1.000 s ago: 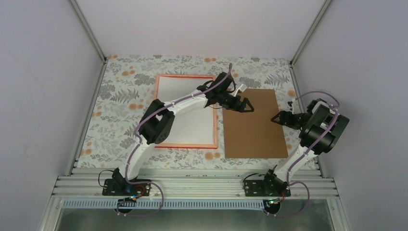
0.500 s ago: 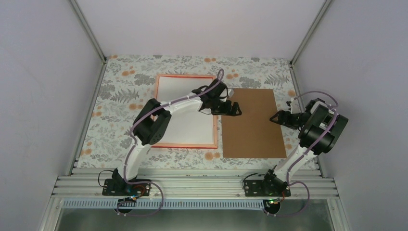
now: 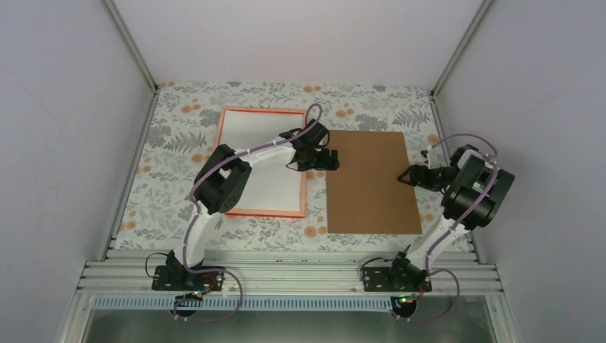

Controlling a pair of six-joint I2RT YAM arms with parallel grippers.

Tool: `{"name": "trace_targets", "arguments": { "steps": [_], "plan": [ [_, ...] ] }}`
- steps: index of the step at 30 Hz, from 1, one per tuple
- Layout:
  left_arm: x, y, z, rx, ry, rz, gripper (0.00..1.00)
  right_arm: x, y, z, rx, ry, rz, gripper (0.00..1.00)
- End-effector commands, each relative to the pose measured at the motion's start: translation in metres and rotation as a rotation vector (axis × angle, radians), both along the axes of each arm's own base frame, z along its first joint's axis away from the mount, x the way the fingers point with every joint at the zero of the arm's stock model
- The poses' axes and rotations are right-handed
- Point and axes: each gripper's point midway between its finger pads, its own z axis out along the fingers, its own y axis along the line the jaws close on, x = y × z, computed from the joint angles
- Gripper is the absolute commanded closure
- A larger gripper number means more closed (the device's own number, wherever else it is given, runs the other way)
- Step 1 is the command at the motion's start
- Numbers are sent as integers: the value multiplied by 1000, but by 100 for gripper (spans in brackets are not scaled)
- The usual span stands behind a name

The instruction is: Put the photo into the frame

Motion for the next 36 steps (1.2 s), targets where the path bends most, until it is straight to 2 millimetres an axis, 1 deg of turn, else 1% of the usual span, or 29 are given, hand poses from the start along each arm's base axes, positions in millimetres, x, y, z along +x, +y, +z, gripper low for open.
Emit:
{"name": "trace_targets", "arguments": {
  "steps": [1, 4, 7, 10, 11, 13, 15, 16, 19, 22, 26, 29, 31, 33, 35, 36],
  "plan": [
    [-7, 38, -35, 160, 74, 52, 1, -80, 29, -63, 0, 403, 79, 9],
    [-13, 26, -39, 130, 99, 17, 1, -80, 37, -59, 27, 406, 93, 9],
    [-16, 13, -39, 102, 110, -19, 1, -83, 54, -59, 60, 425, 145, 9],
    [-13, 9, -44, 100, 118, -29, 1, -85, 73, -60, 93, 448, 199, 12],
    [-13, 8, -45, 89, 126, -36, 1, -85, 76, -60, 94, 450, 211, 13],
    [-10, 1, -41, 42, 129, -58, 2, -82, 78, -62, 90, 448, 218, 12],
    [-9, -12, -27, -31, 127, -100, 4, -80, 77, -64, 87, 452, 215, 13],
    [-10, -18, -17, -68, 118, -121, 4, -77, 76, -65, 82, 451, 212, 13],
    [-9, -36, 22, -191, 66, -173, 5, -73, 72, -67, 70, 449, 209, 13],
    [-9, -48, 62, -298, 4, -222, 6, -69, 69, -66, 59, 444, 210, 13],
    [-14, -52, 107, -388, -67, -268, 7, -62, 70, -61, 62, 429, 218, 13],
    [-17, -48, 133, -422, -133, -277, 7, -58, 76, -57, 77, 414, 241, 13],
    [-18, -44, 143, -427, -162, -280, 7, -56, 81, -55, 79, 405, 255, 13],
    [-18, -38, 145, -409, -170, -268, 7, -52, 85, -54, 76, 395, 270, 13],
    [-13, -25, 132, -376, -132, -228, 7, -47, 91, -52, 79, 387, 281, 13],
    [-10, -15, 118, -350, -90, -197, 7, -45, 95, -50, 86, 381, 286, 13]
  ]
}}
